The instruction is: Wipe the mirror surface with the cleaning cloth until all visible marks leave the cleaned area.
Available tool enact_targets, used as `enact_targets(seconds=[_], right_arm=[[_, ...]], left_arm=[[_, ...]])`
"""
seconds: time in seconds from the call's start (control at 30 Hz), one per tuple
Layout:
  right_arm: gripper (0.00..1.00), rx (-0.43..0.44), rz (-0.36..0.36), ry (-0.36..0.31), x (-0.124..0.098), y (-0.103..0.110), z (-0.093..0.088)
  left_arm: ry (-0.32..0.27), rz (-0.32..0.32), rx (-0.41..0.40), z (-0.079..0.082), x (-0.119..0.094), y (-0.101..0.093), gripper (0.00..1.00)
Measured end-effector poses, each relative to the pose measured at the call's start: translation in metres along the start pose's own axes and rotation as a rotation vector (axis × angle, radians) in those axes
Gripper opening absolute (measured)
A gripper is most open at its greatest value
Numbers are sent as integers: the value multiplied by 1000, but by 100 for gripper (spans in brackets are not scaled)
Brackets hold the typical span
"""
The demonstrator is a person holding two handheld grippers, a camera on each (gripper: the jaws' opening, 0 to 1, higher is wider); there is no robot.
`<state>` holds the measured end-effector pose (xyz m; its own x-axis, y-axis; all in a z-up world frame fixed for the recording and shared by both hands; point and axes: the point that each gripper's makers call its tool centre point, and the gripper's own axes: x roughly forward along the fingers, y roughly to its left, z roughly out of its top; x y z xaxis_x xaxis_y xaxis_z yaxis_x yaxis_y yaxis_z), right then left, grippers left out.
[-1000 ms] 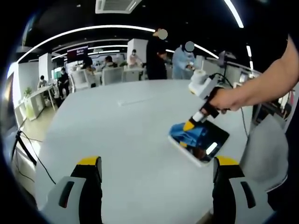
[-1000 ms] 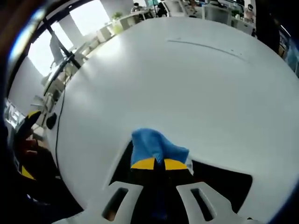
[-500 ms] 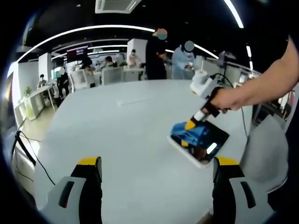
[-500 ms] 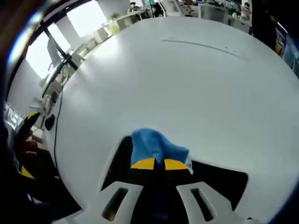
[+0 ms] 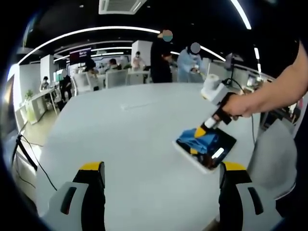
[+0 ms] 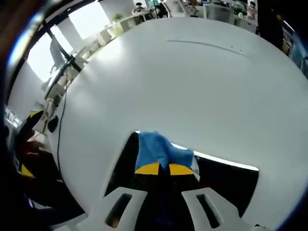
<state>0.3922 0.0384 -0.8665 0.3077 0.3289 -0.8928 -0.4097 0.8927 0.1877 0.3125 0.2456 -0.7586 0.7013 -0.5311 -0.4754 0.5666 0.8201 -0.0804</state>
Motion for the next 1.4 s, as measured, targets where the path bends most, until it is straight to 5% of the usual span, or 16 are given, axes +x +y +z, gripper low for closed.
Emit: enact_targets(seconds=[1.4], right_arm=[[0,22,73,15,-23,32,-62]], left_arm=[[-13,-14,11,3,-1,-16,100]])
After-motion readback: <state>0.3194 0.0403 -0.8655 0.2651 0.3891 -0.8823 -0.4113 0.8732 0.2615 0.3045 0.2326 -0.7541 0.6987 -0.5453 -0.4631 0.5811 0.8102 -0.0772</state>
